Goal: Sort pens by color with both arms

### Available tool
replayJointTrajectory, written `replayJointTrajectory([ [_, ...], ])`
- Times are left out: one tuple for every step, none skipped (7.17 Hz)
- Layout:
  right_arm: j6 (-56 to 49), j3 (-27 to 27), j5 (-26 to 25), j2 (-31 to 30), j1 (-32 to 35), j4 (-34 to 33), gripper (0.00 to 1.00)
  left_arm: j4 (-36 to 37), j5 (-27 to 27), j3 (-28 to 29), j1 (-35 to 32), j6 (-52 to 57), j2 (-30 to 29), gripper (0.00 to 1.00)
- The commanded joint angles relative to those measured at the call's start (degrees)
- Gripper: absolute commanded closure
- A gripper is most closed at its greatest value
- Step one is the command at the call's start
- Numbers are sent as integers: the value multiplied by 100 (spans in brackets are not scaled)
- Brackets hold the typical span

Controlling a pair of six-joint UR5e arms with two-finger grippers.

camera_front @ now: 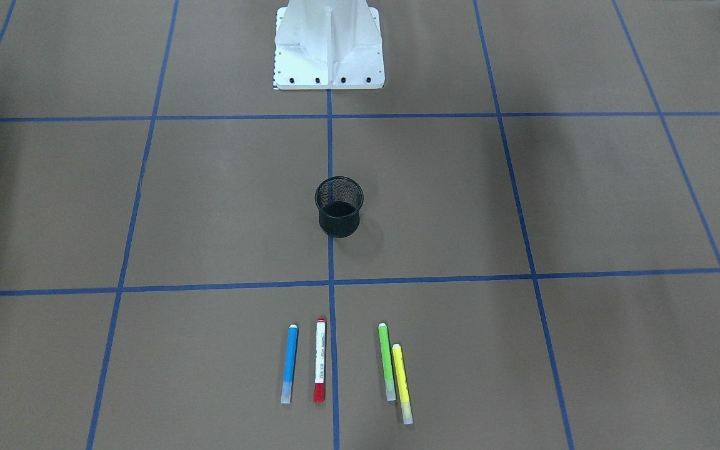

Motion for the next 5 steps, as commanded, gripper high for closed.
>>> replayJointTrajectory([
  [-3, -18, -6, 8, -3, 7, 0, 16, 0, 23, 0, -24, 4, 0],
  [-3, -18, 3, 8, -12, 7, 0, 24, -9, 41, 0, -390, -5, 0],
  [-3, -18, 3, 8, -12, 7, 0, -2, -9, -2, 0, -1107, -23, 0],
  [6, -18, 37, 8, -12, 7, 0, -2, -9, -3, 0, -1297, -31, 0],
  [6, -27, 46, 8, -12, 7, 0, -2, 0, -3, 0, -1290, -31, 0],
])
